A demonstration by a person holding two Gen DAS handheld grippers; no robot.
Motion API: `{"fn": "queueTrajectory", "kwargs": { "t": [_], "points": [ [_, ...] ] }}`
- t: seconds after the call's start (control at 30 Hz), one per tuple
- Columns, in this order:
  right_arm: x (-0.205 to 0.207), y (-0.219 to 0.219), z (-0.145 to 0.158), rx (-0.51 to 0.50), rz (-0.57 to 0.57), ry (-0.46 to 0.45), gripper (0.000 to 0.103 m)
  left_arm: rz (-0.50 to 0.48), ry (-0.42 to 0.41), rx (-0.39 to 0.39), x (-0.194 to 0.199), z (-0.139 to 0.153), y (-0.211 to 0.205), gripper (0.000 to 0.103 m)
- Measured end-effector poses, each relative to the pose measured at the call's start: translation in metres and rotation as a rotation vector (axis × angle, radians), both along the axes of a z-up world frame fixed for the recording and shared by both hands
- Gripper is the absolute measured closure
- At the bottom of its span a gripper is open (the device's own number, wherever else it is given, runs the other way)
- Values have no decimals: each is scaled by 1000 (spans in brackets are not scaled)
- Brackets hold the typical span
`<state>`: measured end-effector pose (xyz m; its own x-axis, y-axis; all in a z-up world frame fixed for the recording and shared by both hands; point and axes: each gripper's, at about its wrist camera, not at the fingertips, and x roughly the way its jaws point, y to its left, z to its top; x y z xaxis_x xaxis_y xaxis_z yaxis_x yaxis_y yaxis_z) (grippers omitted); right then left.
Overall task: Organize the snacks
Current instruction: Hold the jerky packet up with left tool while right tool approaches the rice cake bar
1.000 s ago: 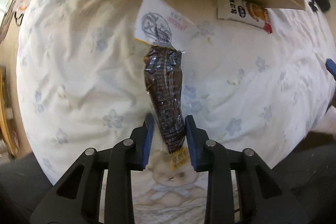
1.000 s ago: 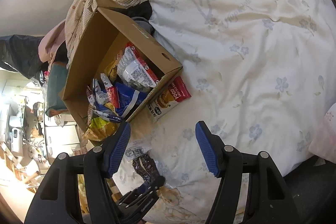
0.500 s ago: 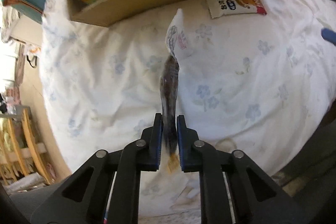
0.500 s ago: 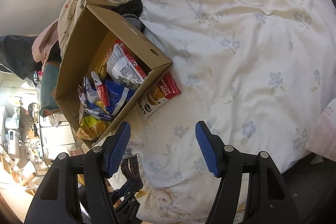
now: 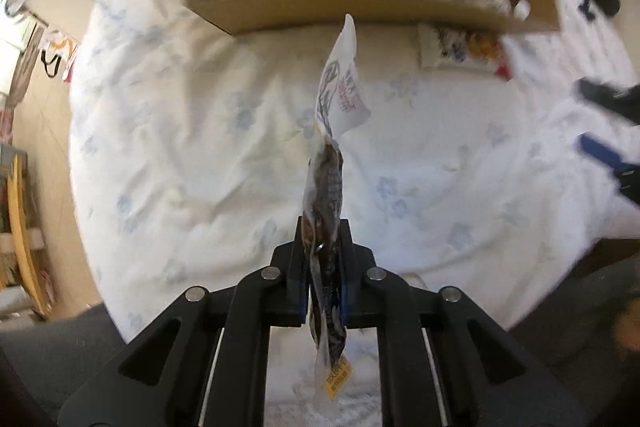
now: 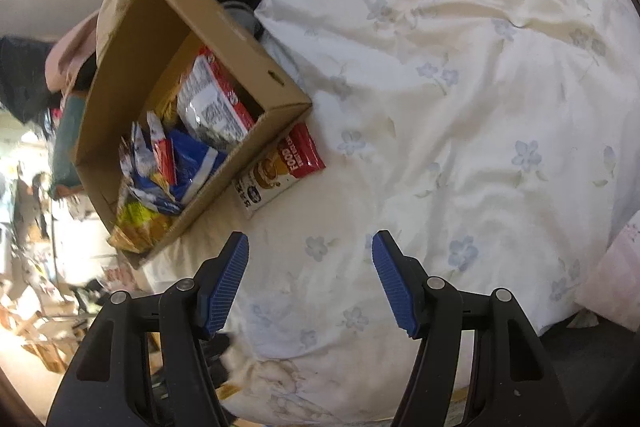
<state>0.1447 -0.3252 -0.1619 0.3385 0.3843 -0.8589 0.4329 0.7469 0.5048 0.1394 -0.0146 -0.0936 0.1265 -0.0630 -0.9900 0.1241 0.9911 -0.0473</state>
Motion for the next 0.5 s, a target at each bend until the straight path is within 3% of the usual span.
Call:
{"fn": "queueTrajectory", "kwargs": {
  "t": [0.1, 0.17, 0.27, 0.33, 0.5],
  "points": [
    [-2, 20, -3, -100, 58, -42, 11, -23, -69, -29, -19, 36, 6, 95],
    [-6, 40, -8, -179, 122, -85, 8, -33, -132, -31, -27, 54, 11, 95],
    [-17, 65, -19, -327, 173, -159, 7, -17, -198, -13, -16, 53, 18, 95],
    [-24, 82, -31, -422, 210, -190, 7, 15, -198, -29, -15, 47, 17, 95],
    [-25, 107, -51, -507, 267, -209, 7, 83, -183, -89, -7, 22, 17, 95]
  ]
}}
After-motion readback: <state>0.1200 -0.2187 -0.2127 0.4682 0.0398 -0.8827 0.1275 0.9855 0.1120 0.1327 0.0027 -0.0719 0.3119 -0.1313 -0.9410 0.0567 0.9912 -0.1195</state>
